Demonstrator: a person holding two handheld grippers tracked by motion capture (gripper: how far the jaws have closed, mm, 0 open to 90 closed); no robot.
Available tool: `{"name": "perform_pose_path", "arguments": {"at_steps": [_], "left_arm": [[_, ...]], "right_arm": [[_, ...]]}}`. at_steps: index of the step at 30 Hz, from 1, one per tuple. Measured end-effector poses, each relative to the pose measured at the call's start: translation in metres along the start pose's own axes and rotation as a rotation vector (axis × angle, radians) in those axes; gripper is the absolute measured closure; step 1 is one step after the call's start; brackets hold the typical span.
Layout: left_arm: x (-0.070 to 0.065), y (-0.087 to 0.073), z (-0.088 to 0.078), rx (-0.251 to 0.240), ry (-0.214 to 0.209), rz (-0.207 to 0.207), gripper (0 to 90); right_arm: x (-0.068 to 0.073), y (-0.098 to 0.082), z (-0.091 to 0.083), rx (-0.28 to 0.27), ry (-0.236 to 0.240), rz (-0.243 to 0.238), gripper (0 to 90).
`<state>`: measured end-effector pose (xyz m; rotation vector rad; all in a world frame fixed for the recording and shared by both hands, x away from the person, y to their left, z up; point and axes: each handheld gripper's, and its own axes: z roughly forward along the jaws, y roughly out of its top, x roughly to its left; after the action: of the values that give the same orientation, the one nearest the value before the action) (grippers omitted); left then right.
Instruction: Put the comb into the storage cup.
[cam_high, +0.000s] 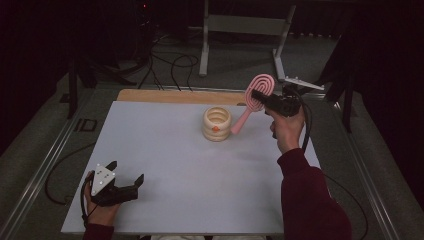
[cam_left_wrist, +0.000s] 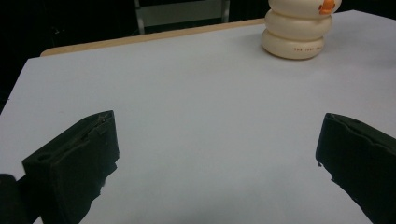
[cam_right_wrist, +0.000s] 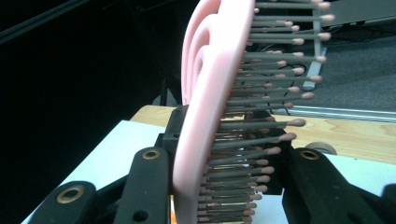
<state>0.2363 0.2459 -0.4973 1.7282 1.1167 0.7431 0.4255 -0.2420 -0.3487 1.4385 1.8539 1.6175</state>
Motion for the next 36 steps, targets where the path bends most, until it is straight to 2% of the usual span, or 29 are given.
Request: {"name": "perform_pose_path", "arguments": {"at_steps": [9, 20, 28, 36], "left_arm": [[0.0, 0.0, 0.0, 0.001, 0.0, 0.0, 0.0], [0.0, 0.0, 0.0, 0.003, 0.0, -0.002, 0.0], [0.0, 0.0, 0.0, 0.003, 0.001, -0.003, 0.0], [0.001, 0.001, -0.001, 0.004, 0.0, -0.002, 0.0]], "right_arm": [[-0.005, 0.002, 0.0, -0.015, -0.022, 0.003, 64.1], [-0.007, 0.013, 0.003, -0.021, -0.046, -0.014, 64.1], [-0.01, 0.019, 0.004, -0.045, -0.046, 0.014, 64.1], [-0.013, 0.023, 0.006, -0.06, -0.065, 0.018, 64.1]]}}
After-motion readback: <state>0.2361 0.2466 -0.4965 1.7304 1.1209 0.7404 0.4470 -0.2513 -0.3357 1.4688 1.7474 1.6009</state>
